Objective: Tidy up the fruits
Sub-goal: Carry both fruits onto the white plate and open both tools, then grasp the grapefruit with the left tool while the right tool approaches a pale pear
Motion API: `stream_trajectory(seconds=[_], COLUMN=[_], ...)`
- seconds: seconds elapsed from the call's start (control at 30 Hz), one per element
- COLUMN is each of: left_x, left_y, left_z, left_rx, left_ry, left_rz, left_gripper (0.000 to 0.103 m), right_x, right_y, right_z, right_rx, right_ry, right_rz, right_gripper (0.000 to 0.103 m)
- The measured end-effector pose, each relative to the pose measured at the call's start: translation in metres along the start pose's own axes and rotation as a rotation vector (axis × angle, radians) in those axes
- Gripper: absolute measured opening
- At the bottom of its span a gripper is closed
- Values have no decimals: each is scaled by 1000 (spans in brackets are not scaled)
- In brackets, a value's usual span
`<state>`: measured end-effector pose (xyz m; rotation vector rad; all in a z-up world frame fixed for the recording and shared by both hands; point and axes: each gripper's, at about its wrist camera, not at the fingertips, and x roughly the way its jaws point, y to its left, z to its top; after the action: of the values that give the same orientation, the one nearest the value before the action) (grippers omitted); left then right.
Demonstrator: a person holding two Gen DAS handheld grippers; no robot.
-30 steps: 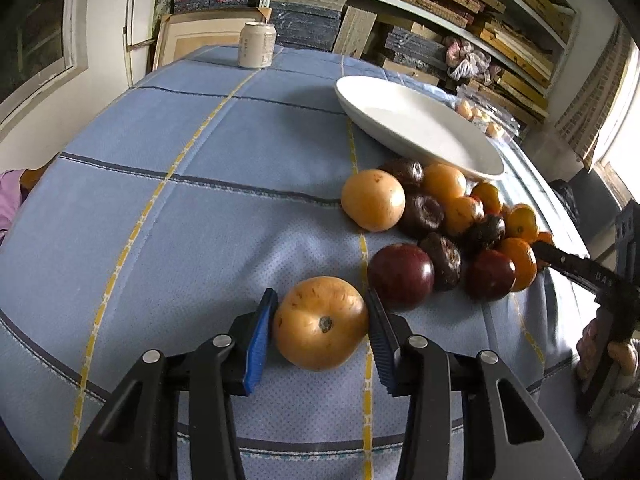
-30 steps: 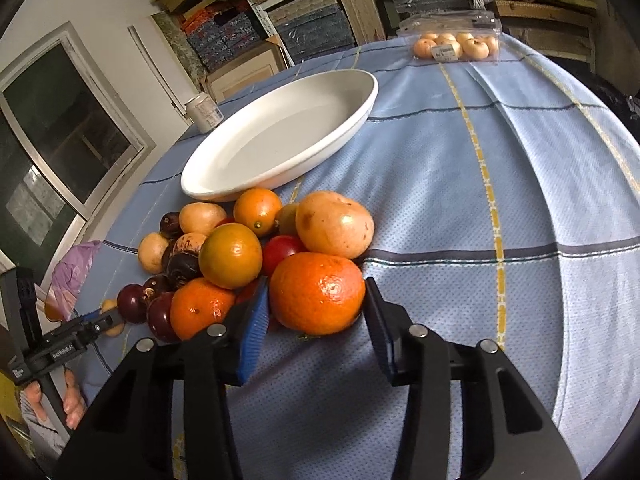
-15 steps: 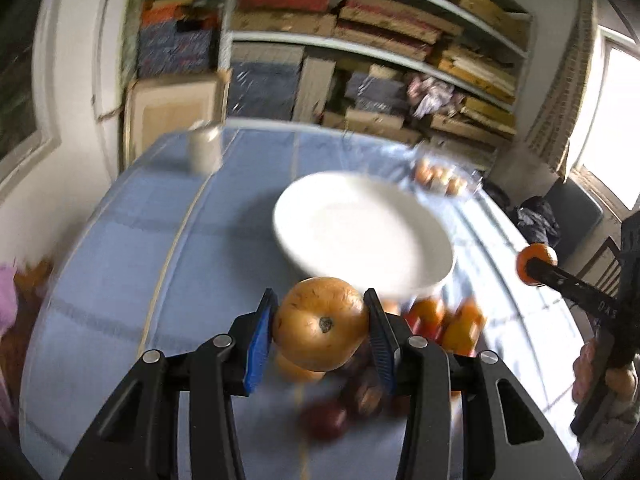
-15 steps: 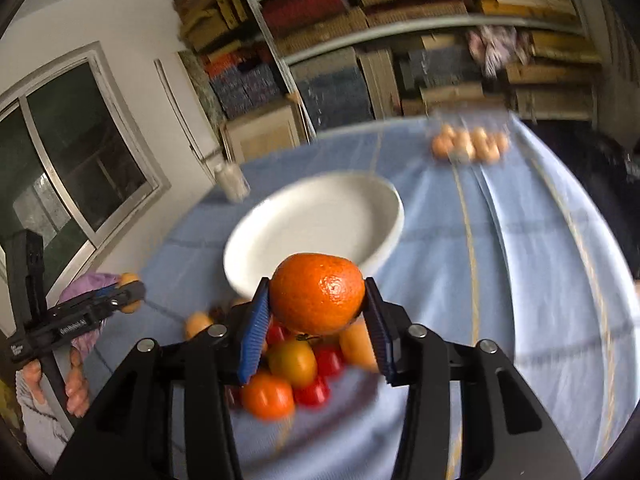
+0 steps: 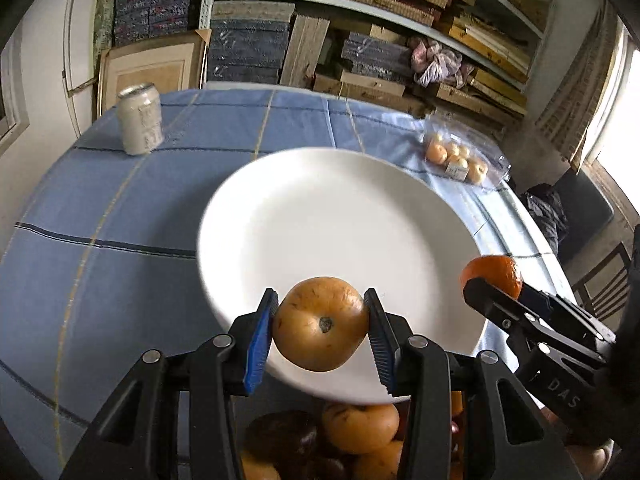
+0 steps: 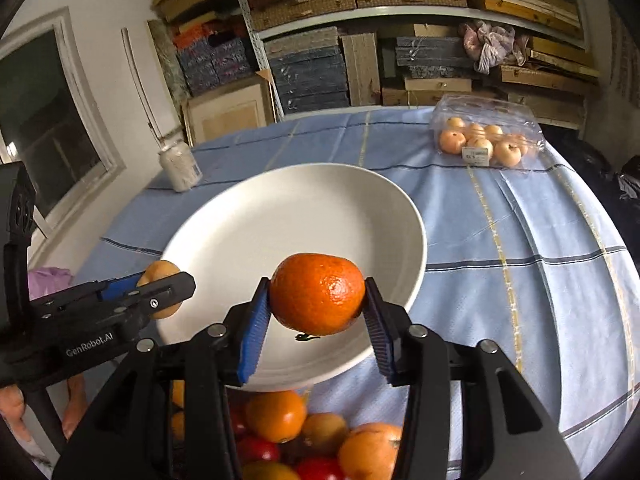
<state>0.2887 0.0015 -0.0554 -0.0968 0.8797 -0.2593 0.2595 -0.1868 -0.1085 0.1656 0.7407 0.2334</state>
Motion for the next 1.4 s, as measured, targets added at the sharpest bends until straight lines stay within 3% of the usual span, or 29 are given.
stream_trajectory(seconds=[0.13, 0.2, 0.27, 0.47, 0.67, 0.9, 1.0, 1.1, 1.3, 1.4], left_x=[7, 2, -4, -32, -85, -99, -98, -101, -85, -75], left_y=[7, 13, 19, 24, 41, 71, 76, 66, 49, 48], left_z=[-4, -3, -2, -5, -37, -108, -110, -106, -111, -109], left_rx=[-6, -27, -56, -65, -117, -164, -181, -121, -31, -17], left_ry=[20, 10, -11, -64, -157, -107, -101, -137, -103, -82], left_rz=[10, 5, -6, 2, 59, 78, 66, 85, 130, 145], left_gripper=[46, 55, 63, 63, 73, 74, 73, 74, 74, 74], right_x=[10, 7, -1, -47, -96, -118, -114, -115, -110, -109], right_y=[-7, -10, -12, -22, -25, -27, -34, -34, -33, -32], right_z=[-1, -1, 1, 7, -15, -88, -106, -107, -109, -106], right_rx=[24, 40, 52, 93, 97, 45, 63, 68, 65, 67], right_ry=[30, 13, -15, -161, -237, -200, -138, -155, -132, -128], right_rz=[-1, 2, 16, 42, 66, 20, 23, 10, 7, 7], right_gripper=[47, 47, 48, 49, 66, 70, 70, 70, 71, 77])
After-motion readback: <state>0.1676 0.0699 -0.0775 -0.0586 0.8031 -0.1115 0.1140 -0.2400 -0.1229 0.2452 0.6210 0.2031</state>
